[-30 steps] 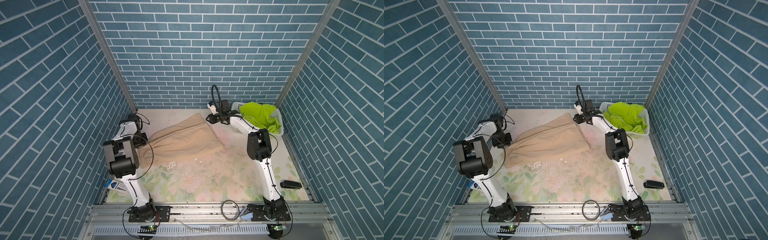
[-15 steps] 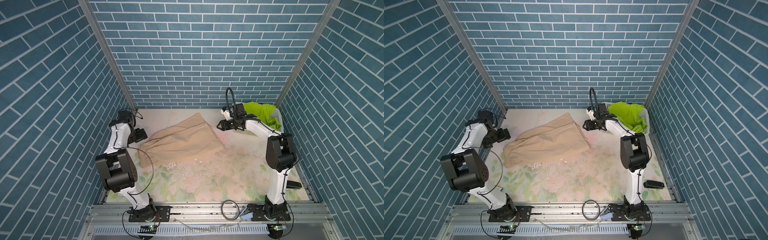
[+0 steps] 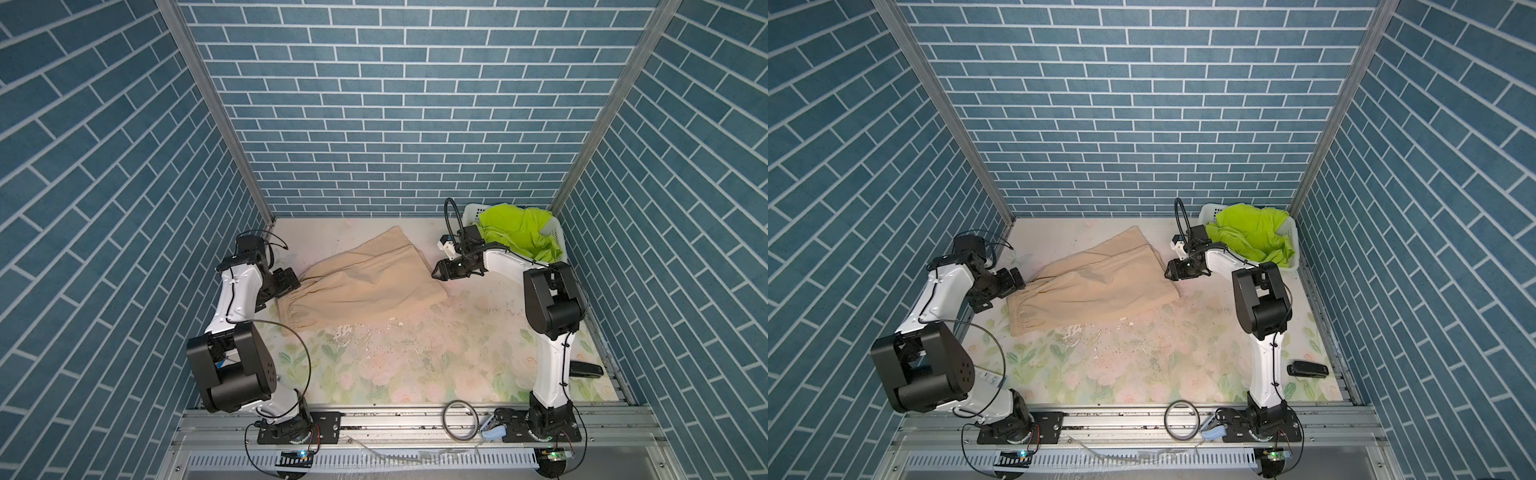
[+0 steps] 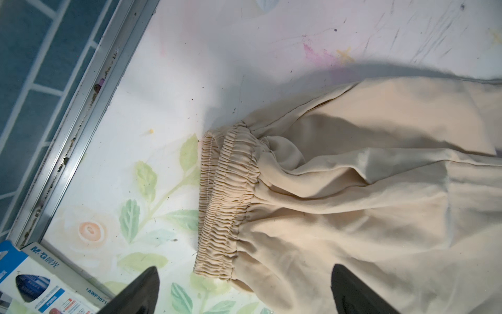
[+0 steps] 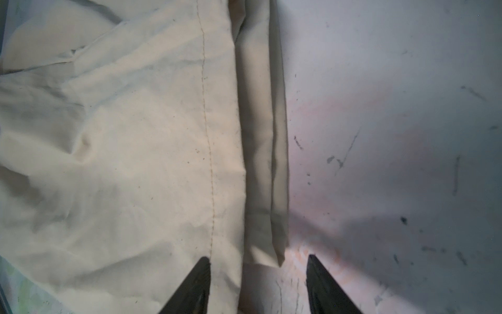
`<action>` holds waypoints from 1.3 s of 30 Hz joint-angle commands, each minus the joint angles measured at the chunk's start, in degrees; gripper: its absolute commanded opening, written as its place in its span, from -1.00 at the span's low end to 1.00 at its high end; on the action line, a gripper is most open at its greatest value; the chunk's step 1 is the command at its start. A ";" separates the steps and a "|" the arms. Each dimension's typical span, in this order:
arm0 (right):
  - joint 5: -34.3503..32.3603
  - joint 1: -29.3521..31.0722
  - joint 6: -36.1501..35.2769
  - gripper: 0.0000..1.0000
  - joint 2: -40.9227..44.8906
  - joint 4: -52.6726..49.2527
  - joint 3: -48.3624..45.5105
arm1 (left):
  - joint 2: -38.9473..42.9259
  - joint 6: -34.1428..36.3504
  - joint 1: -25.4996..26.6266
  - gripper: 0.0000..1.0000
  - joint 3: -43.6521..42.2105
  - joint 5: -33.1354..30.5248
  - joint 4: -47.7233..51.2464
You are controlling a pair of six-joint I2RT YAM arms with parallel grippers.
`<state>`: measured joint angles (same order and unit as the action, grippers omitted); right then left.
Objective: Fold and stack the shorts
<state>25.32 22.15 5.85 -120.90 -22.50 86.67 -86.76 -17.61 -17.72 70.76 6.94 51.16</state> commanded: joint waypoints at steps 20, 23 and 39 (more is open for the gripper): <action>7.86 2.63 11.86 -1.00 0.60 11.25 -10.70 | 4.09 -0.02 0.05 0.99 -4.49 0.56 -2.39; 5.62 1.90 12.66 -1.00 5.60 10.05 -16.72 | 4.60 -0.06 0.14 0.99 -5.42 -0.08 -2.85; -9.26 -1.12 14.03 -0.23 30.03 4.43 -35.53 | 0.26 -2.66 2.97 0.99 -10.23 8.83 -15.88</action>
<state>19.94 21.87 21.98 -91.81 -16.53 48.14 -84.09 -19.27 -15.68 60.18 12.58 40.29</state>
